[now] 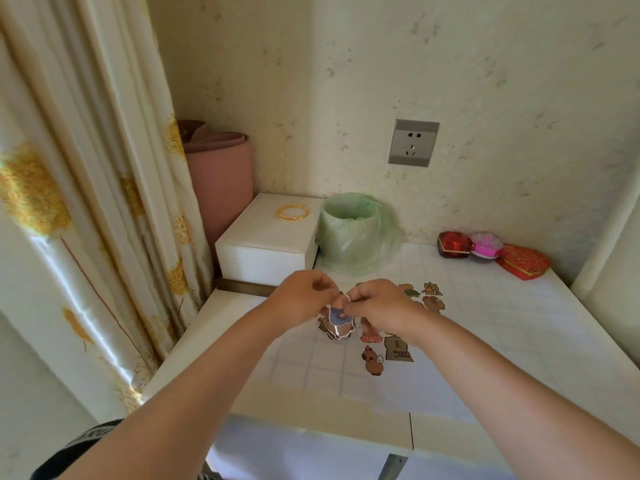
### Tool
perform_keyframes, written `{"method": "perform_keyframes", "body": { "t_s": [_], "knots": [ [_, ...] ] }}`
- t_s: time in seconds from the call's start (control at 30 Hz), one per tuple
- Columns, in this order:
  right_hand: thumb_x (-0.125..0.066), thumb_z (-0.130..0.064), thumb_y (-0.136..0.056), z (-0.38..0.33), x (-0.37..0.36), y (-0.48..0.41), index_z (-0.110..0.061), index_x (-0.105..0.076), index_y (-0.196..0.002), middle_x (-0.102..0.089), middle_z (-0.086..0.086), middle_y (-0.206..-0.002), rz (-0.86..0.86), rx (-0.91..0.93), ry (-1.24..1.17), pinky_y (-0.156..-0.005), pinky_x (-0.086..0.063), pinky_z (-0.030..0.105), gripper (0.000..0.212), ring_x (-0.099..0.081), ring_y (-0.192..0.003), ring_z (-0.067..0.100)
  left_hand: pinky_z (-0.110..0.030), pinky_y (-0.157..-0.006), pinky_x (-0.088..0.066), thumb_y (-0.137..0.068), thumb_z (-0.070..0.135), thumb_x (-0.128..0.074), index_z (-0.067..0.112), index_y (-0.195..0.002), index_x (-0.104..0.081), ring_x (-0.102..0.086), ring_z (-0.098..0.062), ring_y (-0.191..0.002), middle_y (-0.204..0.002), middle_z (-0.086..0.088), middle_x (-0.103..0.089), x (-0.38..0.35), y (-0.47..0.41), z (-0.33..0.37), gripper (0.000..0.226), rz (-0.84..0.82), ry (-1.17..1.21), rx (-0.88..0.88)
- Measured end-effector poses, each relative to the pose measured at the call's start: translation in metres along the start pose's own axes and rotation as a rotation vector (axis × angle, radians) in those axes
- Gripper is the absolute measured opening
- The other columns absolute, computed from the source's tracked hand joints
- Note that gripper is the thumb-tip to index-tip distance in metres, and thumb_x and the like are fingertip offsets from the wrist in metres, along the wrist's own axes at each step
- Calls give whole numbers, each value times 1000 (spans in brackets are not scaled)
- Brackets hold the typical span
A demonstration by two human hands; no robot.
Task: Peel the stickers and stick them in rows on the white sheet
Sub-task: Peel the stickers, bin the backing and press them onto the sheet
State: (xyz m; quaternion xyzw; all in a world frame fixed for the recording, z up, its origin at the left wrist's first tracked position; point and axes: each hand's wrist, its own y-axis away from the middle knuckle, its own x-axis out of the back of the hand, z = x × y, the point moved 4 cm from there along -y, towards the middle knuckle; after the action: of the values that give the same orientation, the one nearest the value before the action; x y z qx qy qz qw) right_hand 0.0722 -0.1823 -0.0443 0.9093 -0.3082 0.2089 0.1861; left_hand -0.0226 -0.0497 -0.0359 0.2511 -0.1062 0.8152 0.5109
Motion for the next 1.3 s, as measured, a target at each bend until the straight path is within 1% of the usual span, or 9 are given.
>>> {"method": "perform_keyframes", "body": {
  "t_s": [0.1, 0.3, 0.43, 0.57, 0.73, 0.83, 0.9, 1.03, 1.3],
  "knots": [
    [-70, -15, -91, 0, 14, 3, -10, -76, -90, -66, 9, -74, 16, 13, -55, -45, -38, 19, 8, -53, -46, 13, -30, -73, -53, -81, 28, -81, 19, -91, -71, -66, -7, -70, -80, 1, -74, -3, -3, 10, 17, -22, 67, -18],
    [-75, -18, -87, 12, 20, 5, -19, -73, -105, -66, 8, -79, 101, 49, -27, -50, -39, 23, 18, -50, -54, 15, -16, -51, -33, -80, 40, -80, 23, -83, -70, -45, -2, -50, -57, 13, -54, -16, -16, 22, 19, 25, -235, -57],
    [-76, -15, -85, 15, 22, 1, -10, -74, -97, -71, 8, -80, 120, 19, -15, -43, -39, 17, 13, -53, -41, 7, -16, -55, -36, -87, 27, -72, 20, -89, -71, -53, 3, -53, -58, 14, -59, -27, -20, 28, 7, 13, -198, -54],
    [-74, -14, -85, 14, 27, 0, -2, -73, -92, -72, 8, -76, 69, -13, -99, -45, -39, 20, 14, -53, -45, 14, -26, -75, -52, -87, 24, -70, 21, -89, -75, -64, -10, -78, -77, 6, -70, -24, -24, 30, 7, -1, -107, -33],
    [-69, -16, -89, 18, 31, -3, -15, -73, -84, -71, 3, -78, 52, -90, -207, -46, -34, 21, 7, -53, -46, 13, -25, -82, -50, -92, 13, -59, 19, -101, -71, -63, -11, -93, -100, 2, -71, -20, -27, 31, 16, -66, -5, 1],
    [-72, -21, -89, 16, 33, -3, -14, -74, -83, -71, 5, -82, 52, -85, -208, -47, -35, 22, 10, -54, -46, 13, -28, -77, -58, -88, 26, -74, 12, -97, -72, -69, -12, -77, -92, -10, -75, -21, -23, 30, 18, -74, 65, -9],
    [-74, -26, -88, 13, 32, -2, -15, -75, -88, -74, 4, -84, 66, -76, -212, -48, -37, 22, 12, -56, -48, 12, -30, -74, -60, -87, 22, -76, 8, -93, -72, -69, -14, -73, -88, -15, -74, -20, -24, 29, 16, -23, 65, -12],
    [-74, -17, -84, 10, 37, 1, -12, -76, -90, -77, 7, -92, 149, -36, -316, -47, -39, 22, 8, -56, -50, 15, -25, -68, -59, -88, 17, -74, 6, -91, -69, -67, -13, -69, -87, -15, -73, -22, -24, 30, 12, -25, 82, 19],
    [-85, -24, -77, 20, 54, 11, -14, -80, -86, -77, 3, -77, 278, -91, -430, -52, -47, 25, 14, -62, -53, 17, -24, -61, -52, -87, 15, -71, 12, -84, -65, -64, -14, -67, -78, -7, -69, -41, -25, 44, 8, 11, 142, 29]
  ]
}}
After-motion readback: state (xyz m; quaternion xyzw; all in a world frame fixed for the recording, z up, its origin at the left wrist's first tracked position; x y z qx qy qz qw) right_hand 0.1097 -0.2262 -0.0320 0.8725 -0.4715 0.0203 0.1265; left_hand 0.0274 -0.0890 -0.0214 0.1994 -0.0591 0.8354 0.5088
